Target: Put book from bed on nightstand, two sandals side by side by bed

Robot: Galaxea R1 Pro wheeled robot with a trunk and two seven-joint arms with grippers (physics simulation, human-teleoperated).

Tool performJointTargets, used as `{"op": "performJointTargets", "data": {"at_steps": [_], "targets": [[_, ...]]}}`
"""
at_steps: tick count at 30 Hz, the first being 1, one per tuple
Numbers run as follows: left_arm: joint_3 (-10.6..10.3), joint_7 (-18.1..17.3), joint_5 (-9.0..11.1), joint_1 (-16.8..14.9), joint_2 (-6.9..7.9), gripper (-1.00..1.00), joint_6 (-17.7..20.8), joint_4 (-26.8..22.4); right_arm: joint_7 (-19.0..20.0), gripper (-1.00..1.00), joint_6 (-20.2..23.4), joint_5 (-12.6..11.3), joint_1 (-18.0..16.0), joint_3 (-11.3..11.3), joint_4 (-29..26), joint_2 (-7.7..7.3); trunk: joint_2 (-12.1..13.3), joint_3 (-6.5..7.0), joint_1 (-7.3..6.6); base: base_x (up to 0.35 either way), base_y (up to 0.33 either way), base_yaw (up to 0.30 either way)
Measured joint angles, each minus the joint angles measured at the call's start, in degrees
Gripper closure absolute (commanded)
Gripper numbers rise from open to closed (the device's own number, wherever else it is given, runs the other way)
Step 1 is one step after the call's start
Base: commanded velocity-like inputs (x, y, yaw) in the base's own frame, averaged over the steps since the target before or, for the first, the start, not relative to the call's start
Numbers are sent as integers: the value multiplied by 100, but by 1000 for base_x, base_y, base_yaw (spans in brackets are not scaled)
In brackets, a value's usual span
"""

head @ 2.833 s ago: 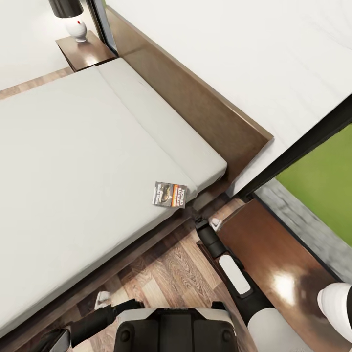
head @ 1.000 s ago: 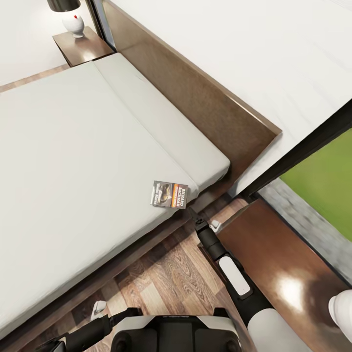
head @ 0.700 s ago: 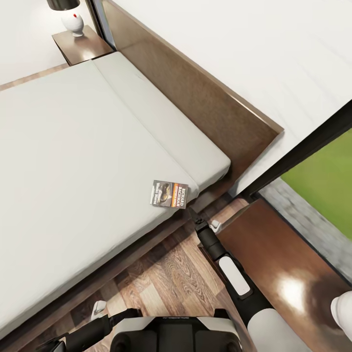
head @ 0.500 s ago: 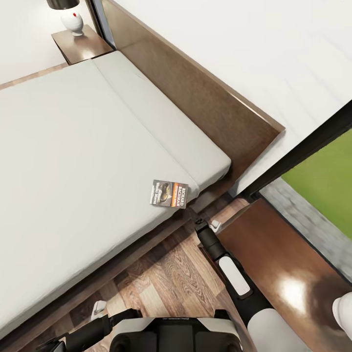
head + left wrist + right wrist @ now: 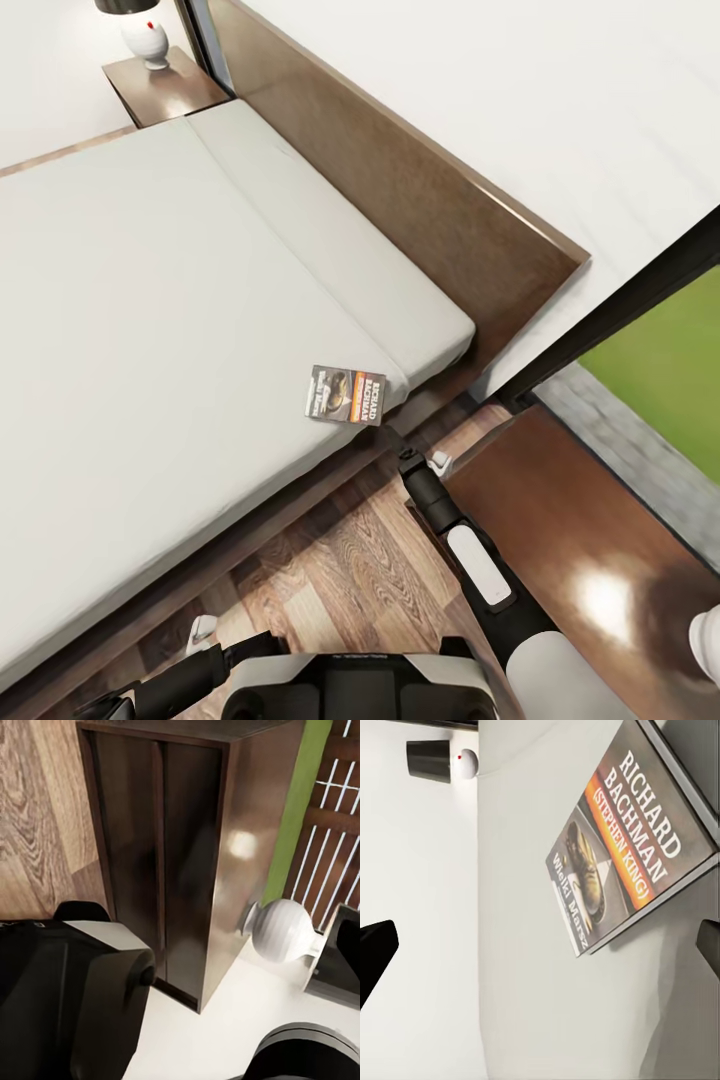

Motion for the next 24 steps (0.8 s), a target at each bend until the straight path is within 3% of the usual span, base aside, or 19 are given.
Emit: {"op": "performJointTargets", "data": {"at_steps": [5,11,24], "targets": [[-1,0,0,0,0,-100,0,0,0,-100,0,0,0,8,1,0,-201,-90,110,0,0,0],[-1,0,0,1,0,-100,0,0,0,-100,-18,0,0,218,0,0,-441,-198,242,0,0,0],[-1,0,0,0,0,-100,0,0,0,-100,-11,0,0,238,-7,0,-963,-431,527,0,0,0]]}}
